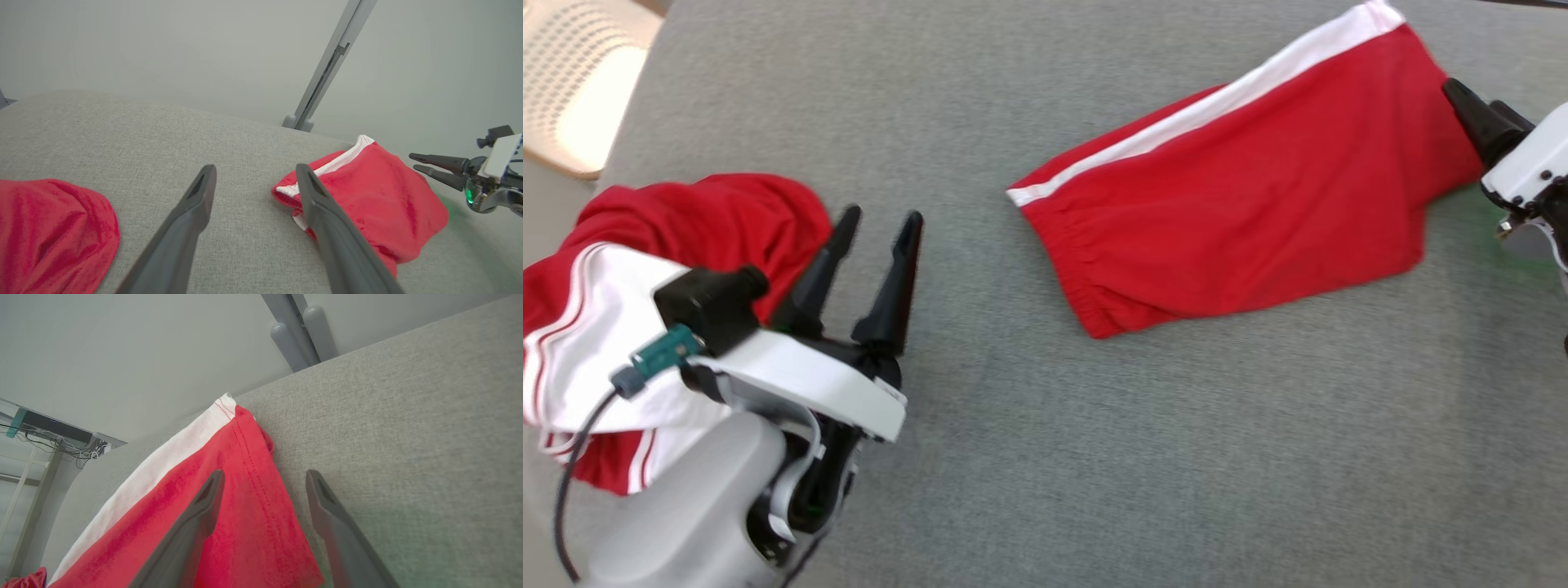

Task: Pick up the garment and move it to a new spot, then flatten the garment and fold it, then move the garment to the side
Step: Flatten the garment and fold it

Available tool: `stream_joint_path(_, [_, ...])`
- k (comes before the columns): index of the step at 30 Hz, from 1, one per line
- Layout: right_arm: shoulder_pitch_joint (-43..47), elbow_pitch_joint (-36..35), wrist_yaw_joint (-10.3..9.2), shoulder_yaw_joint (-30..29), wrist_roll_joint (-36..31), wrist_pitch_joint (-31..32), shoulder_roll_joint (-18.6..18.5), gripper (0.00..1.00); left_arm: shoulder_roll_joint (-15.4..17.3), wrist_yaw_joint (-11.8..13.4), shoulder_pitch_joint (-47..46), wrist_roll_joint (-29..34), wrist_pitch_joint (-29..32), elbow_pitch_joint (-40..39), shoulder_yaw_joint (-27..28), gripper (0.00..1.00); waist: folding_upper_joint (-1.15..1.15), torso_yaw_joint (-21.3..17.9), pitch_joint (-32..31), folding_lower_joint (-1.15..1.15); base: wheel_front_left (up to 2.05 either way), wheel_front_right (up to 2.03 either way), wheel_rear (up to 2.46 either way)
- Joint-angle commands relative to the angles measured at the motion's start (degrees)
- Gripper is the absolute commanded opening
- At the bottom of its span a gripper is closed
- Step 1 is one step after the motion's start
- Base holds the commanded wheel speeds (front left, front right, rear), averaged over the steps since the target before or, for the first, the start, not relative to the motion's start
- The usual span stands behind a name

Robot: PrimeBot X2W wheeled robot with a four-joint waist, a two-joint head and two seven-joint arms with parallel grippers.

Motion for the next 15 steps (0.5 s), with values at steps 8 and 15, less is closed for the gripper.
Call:
stream_joint_path(8, [-2.4, 9.4, -0.01, -3.4, 6.0, 10.3, 1.5, 1.0, -6.5, -3.7, 6.5, 3.4, -0.3, 1.4, 3.9, 1.0, 0.0, 5.2, 0.4, 0.0, 0.0, 0.0, 0.0])
stream_joint_path(15, [-3.1, 12.8, -0.01, -4.0, 6.5, 9.4, 2.2, 0.62, -9.1, -5.6, 8.7, 5.2, -0.3, 2.8, 5.6, 1.0, 0.0, 7.4, -0.1, 0.0, 0.0, 0.0, 0.0])
